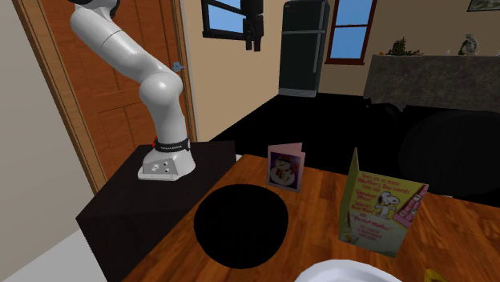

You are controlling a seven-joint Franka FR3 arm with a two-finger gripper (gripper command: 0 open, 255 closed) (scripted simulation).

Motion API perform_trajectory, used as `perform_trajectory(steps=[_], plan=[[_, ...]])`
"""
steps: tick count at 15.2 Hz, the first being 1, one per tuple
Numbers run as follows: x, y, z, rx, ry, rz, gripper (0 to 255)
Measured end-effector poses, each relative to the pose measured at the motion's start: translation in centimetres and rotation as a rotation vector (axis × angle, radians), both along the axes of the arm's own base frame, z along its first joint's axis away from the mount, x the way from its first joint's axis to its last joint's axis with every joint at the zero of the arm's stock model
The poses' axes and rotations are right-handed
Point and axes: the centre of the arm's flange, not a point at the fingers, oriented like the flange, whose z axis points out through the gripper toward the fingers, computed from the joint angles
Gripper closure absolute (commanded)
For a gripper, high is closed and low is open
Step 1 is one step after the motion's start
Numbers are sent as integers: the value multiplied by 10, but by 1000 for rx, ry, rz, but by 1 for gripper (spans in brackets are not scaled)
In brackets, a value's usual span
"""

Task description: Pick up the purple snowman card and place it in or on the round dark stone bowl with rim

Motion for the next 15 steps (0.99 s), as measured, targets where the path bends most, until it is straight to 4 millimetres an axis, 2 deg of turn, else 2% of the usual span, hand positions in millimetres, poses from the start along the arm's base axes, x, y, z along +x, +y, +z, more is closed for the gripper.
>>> perform_trajectory(steps=[2,5,15], plan=[[2,-4,-4,0,1,-3,0],[10,-28,-27,-2,5,-21,0],[41,-115,-118,-12,19,-89,0]])
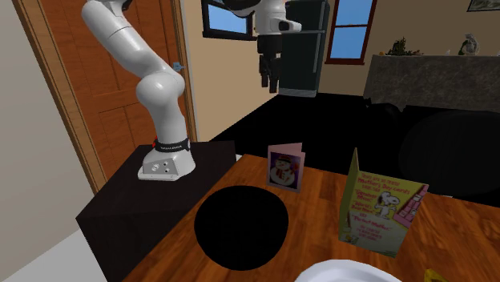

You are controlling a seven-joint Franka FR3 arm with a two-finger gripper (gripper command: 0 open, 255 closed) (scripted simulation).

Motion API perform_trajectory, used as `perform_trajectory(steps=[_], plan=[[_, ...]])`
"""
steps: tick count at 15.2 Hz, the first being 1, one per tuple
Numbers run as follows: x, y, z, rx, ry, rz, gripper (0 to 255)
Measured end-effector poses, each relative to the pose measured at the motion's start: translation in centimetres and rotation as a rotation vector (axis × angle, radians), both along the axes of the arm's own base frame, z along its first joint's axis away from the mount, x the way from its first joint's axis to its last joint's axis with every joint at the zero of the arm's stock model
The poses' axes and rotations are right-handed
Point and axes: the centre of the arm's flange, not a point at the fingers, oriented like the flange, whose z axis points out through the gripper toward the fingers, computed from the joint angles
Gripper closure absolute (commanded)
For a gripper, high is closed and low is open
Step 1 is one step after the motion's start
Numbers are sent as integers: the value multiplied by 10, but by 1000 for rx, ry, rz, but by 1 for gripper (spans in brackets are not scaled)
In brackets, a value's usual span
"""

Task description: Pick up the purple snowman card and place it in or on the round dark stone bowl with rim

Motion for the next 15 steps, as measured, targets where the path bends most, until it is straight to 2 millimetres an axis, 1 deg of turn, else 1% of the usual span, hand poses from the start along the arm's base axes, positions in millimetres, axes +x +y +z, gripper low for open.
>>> perform_trajectory(steps=[2,5,8,9,10,13,14,15], plan=[[4,-17,-18,-1,3,-14,0],[15,-46,-43,-5,7,-34,0],[19,-72,-70,-7,11,-55,0],[22,-84,-83,-8,12,-62,0],[25,-91,-90,-9,14,-69,0],[30,-120,-117,-12,18,-89,0],[30,-132,-123,-13,19,-96,0],[31,-135,-131,-13,20,-99,0]])
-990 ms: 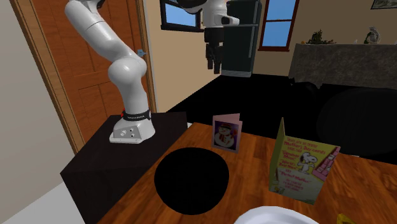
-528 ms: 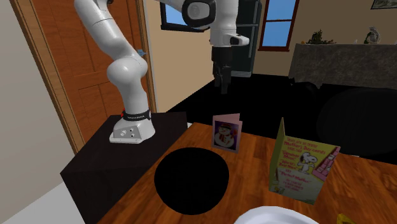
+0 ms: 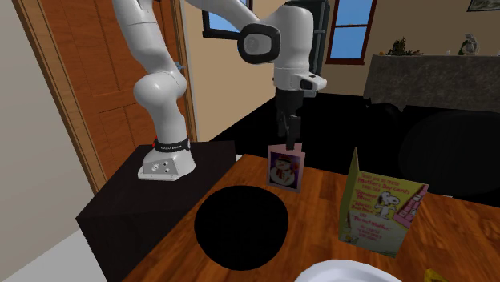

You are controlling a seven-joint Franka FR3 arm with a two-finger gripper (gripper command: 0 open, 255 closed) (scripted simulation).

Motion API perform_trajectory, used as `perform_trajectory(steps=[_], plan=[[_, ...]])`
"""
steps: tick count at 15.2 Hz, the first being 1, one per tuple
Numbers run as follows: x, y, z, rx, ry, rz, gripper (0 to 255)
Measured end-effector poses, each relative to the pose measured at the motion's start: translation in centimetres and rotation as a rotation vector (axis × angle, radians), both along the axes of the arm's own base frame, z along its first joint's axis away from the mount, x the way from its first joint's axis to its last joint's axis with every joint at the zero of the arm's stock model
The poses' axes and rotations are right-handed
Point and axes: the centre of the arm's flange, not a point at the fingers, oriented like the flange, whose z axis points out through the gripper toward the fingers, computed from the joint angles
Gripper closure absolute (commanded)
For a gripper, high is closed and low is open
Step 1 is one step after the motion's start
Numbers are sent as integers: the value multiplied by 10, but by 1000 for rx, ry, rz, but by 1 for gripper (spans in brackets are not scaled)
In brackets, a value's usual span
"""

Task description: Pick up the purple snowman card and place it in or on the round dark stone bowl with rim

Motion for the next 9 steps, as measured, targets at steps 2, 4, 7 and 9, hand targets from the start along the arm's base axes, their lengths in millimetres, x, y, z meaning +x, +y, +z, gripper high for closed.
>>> perform_trajectory(steps=[2,4,7,9], plan=[[1,-2,-11,-1,0,-2,0],[0,-2,-23,-1,0,-2,0],[1,-2,-38,-1,0,-2,0],[2,-2,-41,-1,0,-2,0]])
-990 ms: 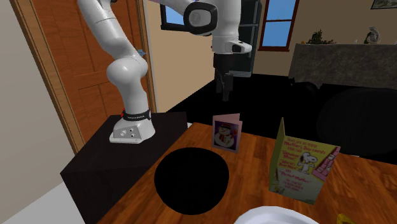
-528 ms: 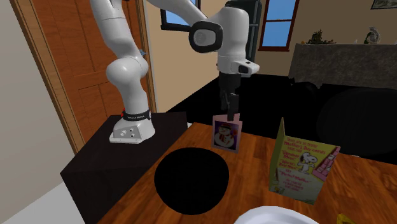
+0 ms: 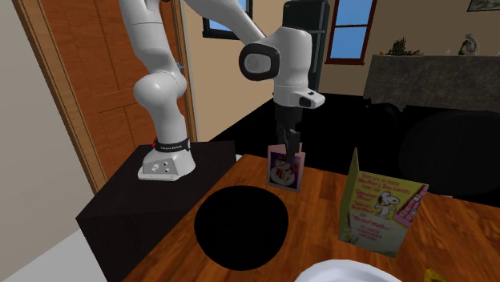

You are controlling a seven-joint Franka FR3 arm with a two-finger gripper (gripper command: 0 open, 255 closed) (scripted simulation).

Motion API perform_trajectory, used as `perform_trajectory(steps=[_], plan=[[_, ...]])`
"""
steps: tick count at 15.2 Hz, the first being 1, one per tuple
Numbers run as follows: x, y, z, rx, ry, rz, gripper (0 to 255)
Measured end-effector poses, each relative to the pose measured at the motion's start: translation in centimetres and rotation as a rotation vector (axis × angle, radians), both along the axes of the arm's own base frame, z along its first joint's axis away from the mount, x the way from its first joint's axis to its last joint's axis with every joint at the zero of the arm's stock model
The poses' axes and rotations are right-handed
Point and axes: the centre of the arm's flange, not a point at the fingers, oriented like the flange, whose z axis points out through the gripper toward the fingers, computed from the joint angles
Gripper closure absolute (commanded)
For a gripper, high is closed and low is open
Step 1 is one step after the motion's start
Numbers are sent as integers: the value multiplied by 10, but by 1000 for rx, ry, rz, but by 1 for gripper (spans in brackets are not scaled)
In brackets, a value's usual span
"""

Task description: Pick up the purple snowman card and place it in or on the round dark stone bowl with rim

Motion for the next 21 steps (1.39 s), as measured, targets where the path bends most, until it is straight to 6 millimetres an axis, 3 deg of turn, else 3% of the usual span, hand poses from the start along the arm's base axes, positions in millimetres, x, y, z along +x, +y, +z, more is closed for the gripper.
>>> perform_trajectory(steps=[4,5,15,21], plan=[[0,0,-1,0,0,0,0],[0,0,-1,0,0,0,255],[0,0,-1,0,-1,0,255],[0,-1,25,0,-1,0,255]])
